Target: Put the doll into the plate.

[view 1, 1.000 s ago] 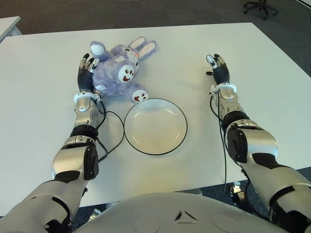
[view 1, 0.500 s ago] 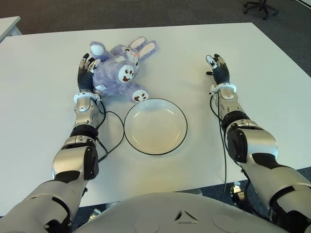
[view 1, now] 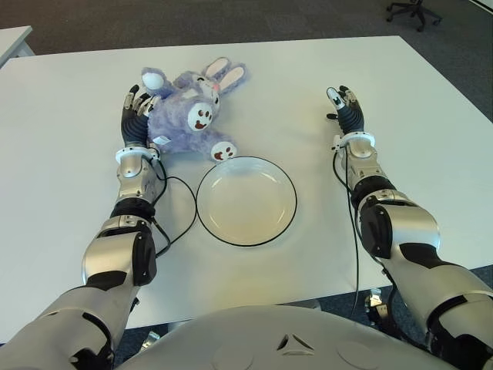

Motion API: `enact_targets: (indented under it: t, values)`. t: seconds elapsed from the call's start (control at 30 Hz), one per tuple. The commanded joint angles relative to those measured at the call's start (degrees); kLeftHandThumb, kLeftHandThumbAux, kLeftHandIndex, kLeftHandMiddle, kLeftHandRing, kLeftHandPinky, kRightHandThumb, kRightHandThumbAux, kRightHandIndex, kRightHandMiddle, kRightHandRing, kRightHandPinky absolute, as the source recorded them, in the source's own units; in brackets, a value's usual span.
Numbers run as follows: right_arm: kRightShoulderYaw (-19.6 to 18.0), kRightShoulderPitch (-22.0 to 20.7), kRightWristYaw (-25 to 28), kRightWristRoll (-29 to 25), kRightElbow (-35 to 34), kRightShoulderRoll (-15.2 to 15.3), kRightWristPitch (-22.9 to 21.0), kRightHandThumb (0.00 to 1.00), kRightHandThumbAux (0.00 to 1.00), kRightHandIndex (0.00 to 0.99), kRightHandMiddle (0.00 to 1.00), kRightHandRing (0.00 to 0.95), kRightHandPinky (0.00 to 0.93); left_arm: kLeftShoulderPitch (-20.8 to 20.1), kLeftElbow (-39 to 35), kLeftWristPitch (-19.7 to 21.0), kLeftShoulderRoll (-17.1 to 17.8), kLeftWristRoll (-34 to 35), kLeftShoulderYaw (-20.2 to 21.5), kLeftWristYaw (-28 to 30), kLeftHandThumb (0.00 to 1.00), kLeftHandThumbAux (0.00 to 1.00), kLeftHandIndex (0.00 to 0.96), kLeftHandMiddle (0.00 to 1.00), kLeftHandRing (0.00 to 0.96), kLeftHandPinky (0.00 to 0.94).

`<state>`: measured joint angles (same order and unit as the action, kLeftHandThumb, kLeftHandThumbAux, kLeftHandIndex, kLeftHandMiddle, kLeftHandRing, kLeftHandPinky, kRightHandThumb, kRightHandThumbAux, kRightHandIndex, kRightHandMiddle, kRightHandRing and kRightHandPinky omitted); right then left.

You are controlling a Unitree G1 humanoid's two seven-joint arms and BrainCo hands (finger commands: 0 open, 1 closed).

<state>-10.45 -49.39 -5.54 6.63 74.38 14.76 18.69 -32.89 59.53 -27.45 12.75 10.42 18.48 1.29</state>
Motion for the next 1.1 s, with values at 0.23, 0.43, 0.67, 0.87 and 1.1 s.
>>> enact_targets:
  t: [0.23, 0.43, 0.67, 0.87, 1.1]
  values:
    - [0.03, 4.62, -0.03, -0.08, 3.01, -0.47, -4.44, 0.000, 0.362, 0.000, 0.000, 0.000, 0.000, 3.68, 3.02, -0.79, -0.41, -0.28, 0.56, 0.14, 0.000, 0.519, 0.037, 0.202, 0.185, 0.092]
    - [-0.18, 4.73, -0.04, -0.31, 2.98, -0.50, -4.12, 0.000, 0.358, 0.000, 0.000, 0.000, 0.000, 3.42, 2.95, -0.98, 0.18, -0.97, 0.43, -0.82, 0.000, 0.491, 0.016, 0.189, 0.171, 0.083]
    - [-0.12, 4.85, 0.02, -0.17, 3.02, -0.45, -3.94, 0.000, 0.359, 0.000, 0.000, 0.000, 0.000, 3.33, 3.02, -1.49, 0.63, -1.75, 0.36, -1.95, 0.000, 0.472, 0.003, 0.173, 0.162, 0.072]
    - [-0.03, 4.87, 0.11, -0.10, 3.02, -0.42, -3.99, 0.000, 0.364, 0.000, 0.000, 0.000, 0.000, 3.21, 3.26, -1.82, 1.48, -1.91, 0.53, -1.82, 0.000, 0.469, 0.000, 0.156, 0.155, 0.085]
    - [-0.37, 4.85, 0.18, -0.40, 3.06, -0.34, -4.17, 0.000, 0.364, 0.000, 0.000, 0.000, 0.000, 2.92, 3.63, -1.71, 2.73, -1.99, 0.74, -1.81, 0.000, 0.468, 0.000, 0.137, 0.140, 0.108]
